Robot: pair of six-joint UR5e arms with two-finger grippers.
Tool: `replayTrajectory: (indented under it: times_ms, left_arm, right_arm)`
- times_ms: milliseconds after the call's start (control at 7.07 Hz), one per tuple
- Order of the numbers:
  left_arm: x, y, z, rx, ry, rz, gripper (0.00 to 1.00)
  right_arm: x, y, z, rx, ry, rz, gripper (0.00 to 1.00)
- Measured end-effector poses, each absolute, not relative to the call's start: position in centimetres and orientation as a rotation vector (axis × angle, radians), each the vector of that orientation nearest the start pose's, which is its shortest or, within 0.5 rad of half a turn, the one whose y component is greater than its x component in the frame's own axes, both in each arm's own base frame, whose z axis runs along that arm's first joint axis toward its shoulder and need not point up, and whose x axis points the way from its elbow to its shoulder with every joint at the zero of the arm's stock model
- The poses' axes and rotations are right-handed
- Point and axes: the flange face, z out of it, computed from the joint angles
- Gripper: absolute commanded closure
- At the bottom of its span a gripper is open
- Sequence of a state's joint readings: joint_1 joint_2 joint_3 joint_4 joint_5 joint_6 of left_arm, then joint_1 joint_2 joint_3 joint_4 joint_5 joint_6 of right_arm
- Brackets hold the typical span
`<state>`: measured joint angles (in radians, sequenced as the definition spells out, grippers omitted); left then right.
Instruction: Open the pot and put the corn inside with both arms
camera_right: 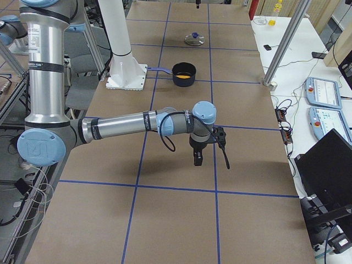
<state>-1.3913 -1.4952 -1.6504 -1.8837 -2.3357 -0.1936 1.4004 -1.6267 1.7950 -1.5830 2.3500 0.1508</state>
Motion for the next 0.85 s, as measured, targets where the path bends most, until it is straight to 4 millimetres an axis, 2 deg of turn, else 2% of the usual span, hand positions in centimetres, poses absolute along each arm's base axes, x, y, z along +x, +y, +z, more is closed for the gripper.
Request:
replayTrajectory:
  times_ms: [849]
  left_arm:
    - [2.07, -47.66, 62.36, 0.151, 0.801, 0.104, 0.01]
  right_arm:
    - [-1.14, -47.42, 57.48, 0.029, -0.792, -0.069, 0.0]
